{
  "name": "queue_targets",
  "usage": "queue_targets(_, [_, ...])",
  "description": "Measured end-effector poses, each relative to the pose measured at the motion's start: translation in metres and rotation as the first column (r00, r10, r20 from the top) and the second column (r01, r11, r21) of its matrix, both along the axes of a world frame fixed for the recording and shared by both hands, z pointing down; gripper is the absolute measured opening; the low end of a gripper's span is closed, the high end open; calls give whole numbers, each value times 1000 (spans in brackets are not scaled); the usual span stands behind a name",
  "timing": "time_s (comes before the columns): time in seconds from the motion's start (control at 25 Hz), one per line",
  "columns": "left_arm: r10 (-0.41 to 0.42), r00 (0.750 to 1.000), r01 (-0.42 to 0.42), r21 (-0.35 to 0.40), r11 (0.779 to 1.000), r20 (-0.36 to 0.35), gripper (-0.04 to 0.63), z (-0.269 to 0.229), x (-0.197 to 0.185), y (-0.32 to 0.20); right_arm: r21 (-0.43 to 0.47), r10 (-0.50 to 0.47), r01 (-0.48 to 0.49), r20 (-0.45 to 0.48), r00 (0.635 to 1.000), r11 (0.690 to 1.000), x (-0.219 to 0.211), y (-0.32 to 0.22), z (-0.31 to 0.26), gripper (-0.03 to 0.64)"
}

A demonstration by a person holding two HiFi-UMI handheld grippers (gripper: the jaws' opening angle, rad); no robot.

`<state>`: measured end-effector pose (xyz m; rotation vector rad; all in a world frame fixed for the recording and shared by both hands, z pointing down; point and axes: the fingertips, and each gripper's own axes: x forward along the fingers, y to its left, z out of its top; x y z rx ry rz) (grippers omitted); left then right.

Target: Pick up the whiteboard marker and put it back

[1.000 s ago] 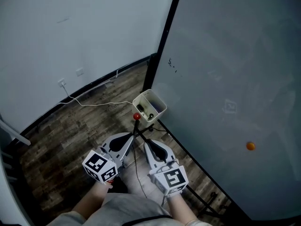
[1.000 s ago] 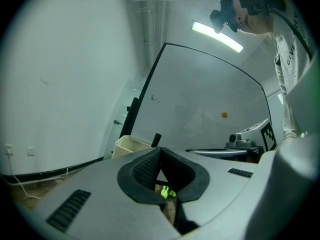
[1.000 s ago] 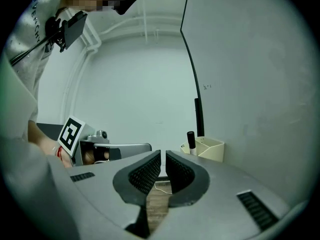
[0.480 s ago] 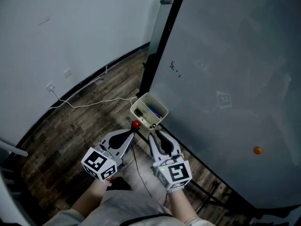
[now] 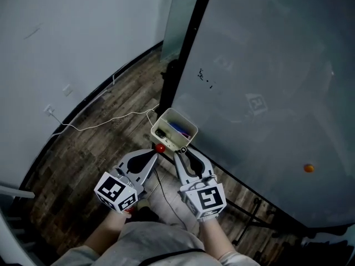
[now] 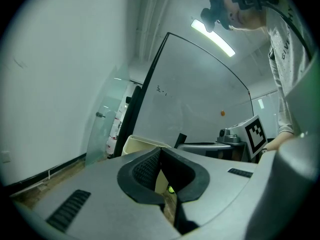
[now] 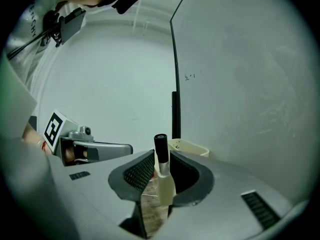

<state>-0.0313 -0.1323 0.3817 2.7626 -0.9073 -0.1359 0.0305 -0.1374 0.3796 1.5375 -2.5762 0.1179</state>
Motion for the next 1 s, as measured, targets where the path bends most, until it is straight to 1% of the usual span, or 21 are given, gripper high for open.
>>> queue_targets(0.12, [14,1000,-14,-3,1000,-1,15,1,-5,-4,15,10,-10,-12,1000,1000,-3,-3,4,101])
queue_targets(0.36, [38,999,-38,-4,999,-8,15,4,-12,-7,-10,60,-61,-32,998,998,-3,-4,8,84])
queue_targets(0.56, [28,999,-28,-13,1000,-16,15,10,-19,-7,-13,69,-70,-65,995,997,-3,-6,9,78])
queue_targets(0.84, [12,1000,-12,-26,1000,-4,15,17,-19,-3,29,47,-47,-4,999,998,0,-3,6,75])
queue_targets(1.0, [-2,1000,3,-30,1000,4,15,16,-16,-1,39,32,-32,0,999,999,4,-3,1,75])
